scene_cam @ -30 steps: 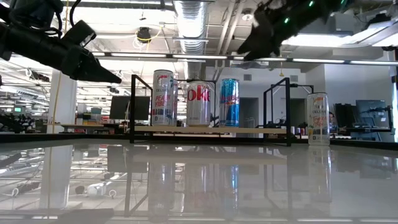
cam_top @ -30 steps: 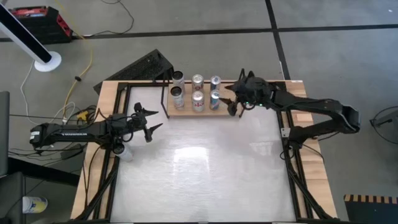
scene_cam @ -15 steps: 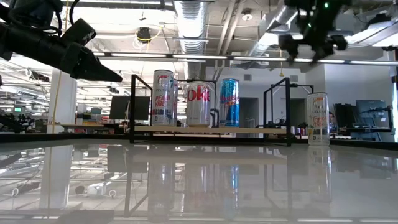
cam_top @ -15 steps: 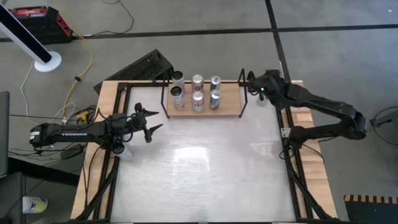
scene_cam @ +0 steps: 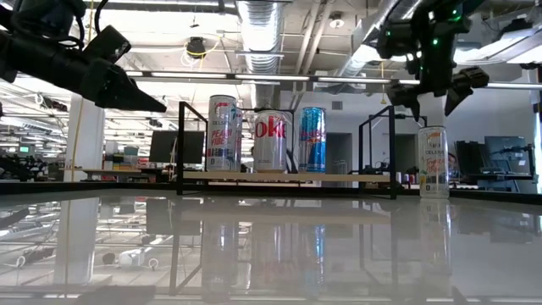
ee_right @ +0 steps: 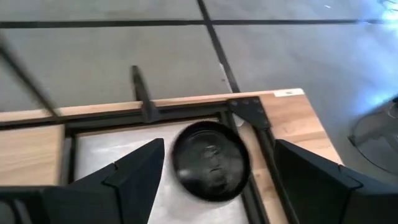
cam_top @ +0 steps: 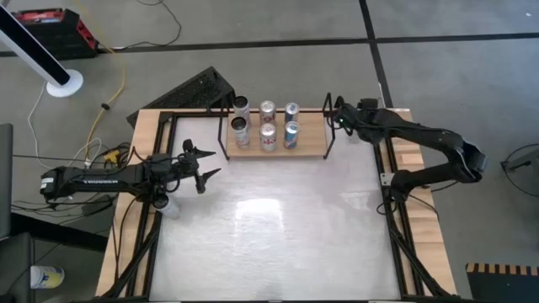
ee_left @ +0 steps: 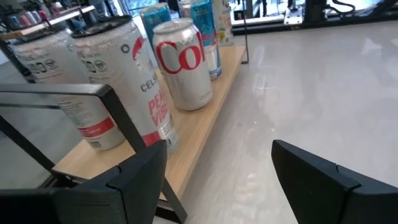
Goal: Place canned beverage on shelf
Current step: Put the right white-yellow soda can on the shelf
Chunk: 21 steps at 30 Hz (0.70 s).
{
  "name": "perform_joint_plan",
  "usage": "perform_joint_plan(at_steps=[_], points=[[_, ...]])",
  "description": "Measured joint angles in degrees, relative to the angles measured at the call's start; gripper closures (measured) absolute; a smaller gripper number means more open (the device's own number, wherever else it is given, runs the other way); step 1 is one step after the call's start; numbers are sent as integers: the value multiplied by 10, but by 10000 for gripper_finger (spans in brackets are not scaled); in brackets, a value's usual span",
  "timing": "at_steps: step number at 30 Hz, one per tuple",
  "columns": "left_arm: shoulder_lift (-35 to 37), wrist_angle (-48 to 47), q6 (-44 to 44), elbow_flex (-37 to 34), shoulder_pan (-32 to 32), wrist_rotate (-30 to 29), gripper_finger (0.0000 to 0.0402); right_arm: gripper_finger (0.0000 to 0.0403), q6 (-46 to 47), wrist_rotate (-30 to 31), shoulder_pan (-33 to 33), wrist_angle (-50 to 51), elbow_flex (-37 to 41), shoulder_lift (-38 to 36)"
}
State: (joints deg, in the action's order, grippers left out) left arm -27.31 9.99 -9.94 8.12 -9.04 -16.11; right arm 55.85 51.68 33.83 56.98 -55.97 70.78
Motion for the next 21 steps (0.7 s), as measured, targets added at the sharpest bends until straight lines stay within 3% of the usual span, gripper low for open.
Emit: perform_joint_plan(at_steps=[5,14,21], points=[[0,-3,6,0,0,21,127,78,14,0,18,-10,21,7],[0,-10,16,0,0,27,127,78,17,11,30,-119,93,-9],[0,-14,16,0,0,27,127,78,16,1,30,-127,101,-9]])
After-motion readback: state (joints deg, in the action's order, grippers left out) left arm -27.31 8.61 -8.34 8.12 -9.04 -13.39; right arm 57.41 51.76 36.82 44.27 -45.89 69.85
